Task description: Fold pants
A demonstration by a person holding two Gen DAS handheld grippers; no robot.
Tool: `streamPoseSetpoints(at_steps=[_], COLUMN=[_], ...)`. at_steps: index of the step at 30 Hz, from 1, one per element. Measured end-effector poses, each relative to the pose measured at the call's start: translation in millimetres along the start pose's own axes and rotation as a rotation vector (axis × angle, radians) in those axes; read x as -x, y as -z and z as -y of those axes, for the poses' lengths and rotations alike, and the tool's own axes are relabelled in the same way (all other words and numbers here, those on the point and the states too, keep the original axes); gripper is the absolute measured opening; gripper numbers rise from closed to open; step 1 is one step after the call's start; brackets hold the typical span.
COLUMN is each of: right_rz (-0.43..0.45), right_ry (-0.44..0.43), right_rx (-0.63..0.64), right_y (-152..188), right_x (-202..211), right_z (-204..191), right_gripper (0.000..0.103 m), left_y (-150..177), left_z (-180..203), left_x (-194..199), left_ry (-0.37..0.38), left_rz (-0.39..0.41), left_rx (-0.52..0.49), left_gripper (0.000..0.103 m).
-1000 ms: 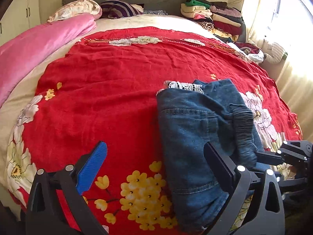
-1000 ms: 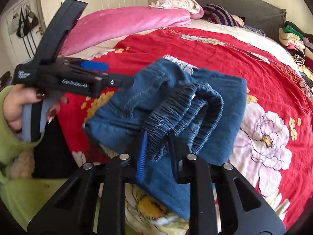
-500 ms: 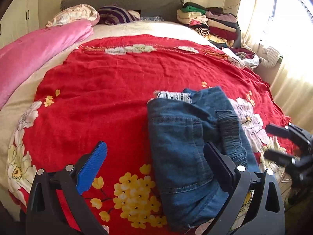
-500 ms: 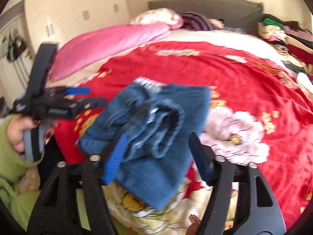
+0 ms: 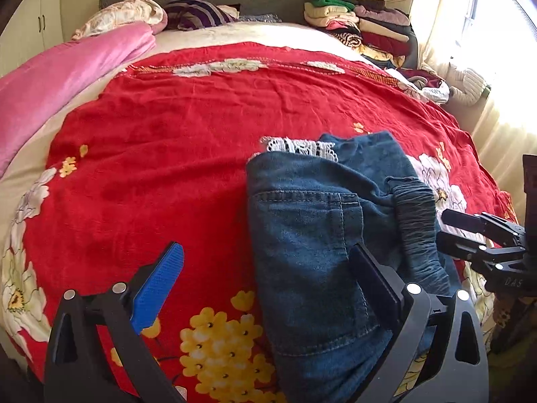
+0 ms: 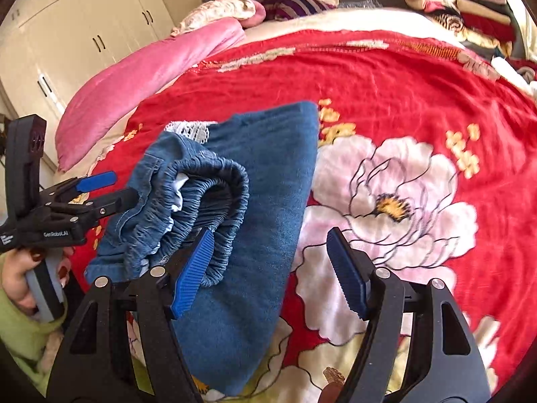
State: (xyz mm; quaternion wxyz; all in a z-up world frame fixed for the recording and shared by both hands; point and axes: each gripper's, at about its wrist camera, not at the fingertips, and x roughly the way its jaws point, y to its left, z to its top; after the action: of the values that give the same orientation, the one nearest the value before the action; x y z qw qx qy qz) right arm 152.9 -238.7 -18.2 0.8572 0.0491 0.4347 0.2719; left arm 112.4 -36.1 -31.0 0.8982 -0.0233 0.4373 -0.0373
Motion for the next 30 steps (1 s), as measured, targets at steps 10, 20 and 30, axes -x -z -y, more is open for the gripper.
streamPoseSetpoints(at_steps=[10, 20, 30], right_rz=[-0.024, 0.045, 0.158], right_ry=[-0.045, -0.112, -0.051], right_rx=[-0.027, 0.125, 0.217], right_y=[0, -10, -67], right_x=[-20, -15, -9], right_z=[6, -30, -49], right_gripper=[0.063, 0.008, 0.008], left_y=[3, -6, -63], left_z=[7, 19, 13], left_x=[-25, -12, 8], left_ry=[0.079, 0.147, 0.097], left_rz=[-0.034, 0.017, 0.150], left_rx=[-0.005, -0.019, -0.034], left_gripper=[0.098, 0.033, 0.032])
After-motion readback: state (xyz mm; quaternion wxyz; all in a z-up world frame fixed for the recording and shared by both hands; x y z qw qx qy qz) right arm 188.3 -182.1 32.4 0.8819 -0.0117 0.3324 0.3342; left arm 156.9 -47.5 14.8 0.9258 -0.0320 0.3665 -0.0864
